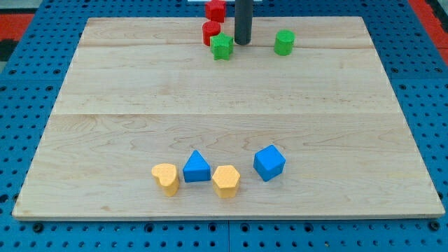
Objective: Push the green star above to the blue triangle
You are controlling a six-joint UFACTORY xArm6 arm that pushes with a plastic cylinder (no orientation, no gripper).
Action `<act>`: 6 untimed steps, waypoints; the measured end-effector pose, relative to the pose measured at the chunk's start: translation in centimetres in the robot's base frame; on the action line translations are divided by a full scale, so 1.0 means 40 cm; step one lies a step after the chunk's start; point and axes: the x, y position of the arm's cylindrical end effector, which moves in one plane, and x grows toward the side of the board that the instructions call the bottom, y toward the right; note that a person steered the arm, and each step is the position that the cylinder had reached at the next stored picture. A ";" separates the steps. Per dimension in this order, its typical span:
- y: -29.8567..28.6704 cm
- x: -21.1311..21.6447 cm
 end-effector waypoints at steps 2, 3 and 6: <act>-0.082 0.068; 0.032 0.046; -0.396 0.032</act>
